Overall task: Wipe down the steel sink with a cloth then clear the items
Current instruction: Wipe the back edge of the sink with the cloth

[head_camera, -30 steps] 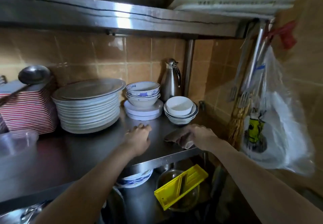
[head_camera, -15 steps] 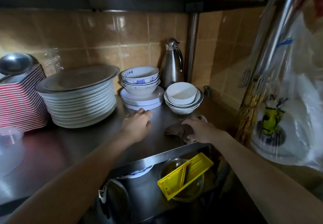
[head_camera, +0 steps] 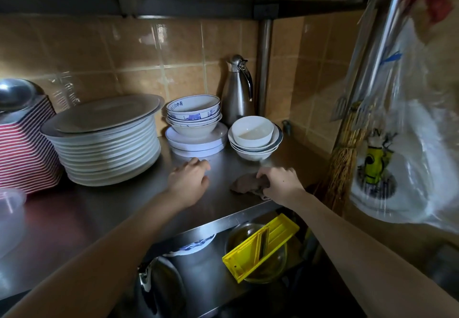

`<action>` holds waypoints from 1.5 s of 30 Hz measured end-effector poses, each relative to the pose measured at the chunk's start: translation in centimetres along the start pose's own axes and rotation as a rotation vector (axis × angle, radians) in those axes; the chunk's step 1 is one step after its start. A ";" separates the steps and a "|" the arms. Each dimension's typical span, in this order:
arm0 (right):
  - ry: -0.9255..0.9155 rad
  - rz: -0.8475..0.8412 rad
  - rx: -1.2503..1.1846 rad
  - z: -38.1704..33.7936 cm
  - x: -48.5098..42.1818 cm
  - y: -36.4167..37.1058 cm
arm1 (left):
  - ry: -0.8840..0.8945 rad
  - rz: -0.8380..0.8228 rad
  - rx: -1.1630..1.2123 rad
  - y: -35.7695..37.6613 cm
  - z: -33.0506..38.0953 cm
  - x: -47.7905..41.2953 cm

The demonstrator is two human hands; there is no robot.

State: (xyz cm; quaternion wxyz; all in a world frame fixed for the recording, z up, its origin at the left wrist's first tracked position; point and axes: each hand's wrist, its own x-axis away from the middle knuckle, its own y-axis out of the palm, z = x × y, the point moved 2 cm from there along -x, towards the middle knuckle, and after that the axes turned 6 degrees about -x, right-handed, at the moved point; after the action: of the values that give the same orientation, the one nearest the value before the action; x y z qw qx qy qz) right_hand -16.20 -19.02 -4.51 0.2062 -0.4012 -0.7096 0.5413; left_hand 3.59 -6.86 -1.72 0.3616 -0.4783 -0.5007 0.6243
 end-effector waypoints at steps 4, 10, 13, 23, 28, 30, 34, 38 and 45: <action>0.040 0.048 -0.022 0.4 1.7 -0.7 | 0.022 0.036 0.011 -0.3 0.4 0.3; 0.127 0.128 -0.086 2.5 6.2 -2.8 | 0.102 0.069 0.067 0.2 3.4 1.4; 0.172 0.164 -0.123 3.7 9.2 -3.9 | 0.174 0.083 0.095 0.9 5.3 2.2; 0.340 0.263 -0.149 6.5 19.9 -4.9 | 0.402 0.142 0.230 2.2 12.0 6.3; 0.474 0.244 -0.149 8.1 25.0 -3.2 | 0.476 0.085 0.296 4.6 14.4 8.7; 0.518 0.253 -0.157 8.6 26.9 -2.1 | 0.478 0.037 0.294 6.0 15.1 9.8; 0.592 0.242 -0.142 9.4 30.2 0.3 | 0.509 -0.042 0.265 8.8 15.6 12.0; 0.663 0.222 -0.169 9.7 32.8 3.0 | 0.490 -0.151 0.277 11.3 15.4 13.9; 0.735 0.135 -0.240 8.7 35.8 8.6 | 0.476 -0.328 0.294 16.2 14.5 17.9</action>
State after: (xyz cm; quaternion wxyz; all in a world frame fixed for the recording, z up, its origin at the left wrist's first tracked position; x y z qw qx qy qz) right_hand -40.74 4.87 -20.50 0.3622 -0.6352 -0.6188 0.2870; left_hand -14.88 1.89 -21.11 0.6298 -0.4664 -0.3768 0.4939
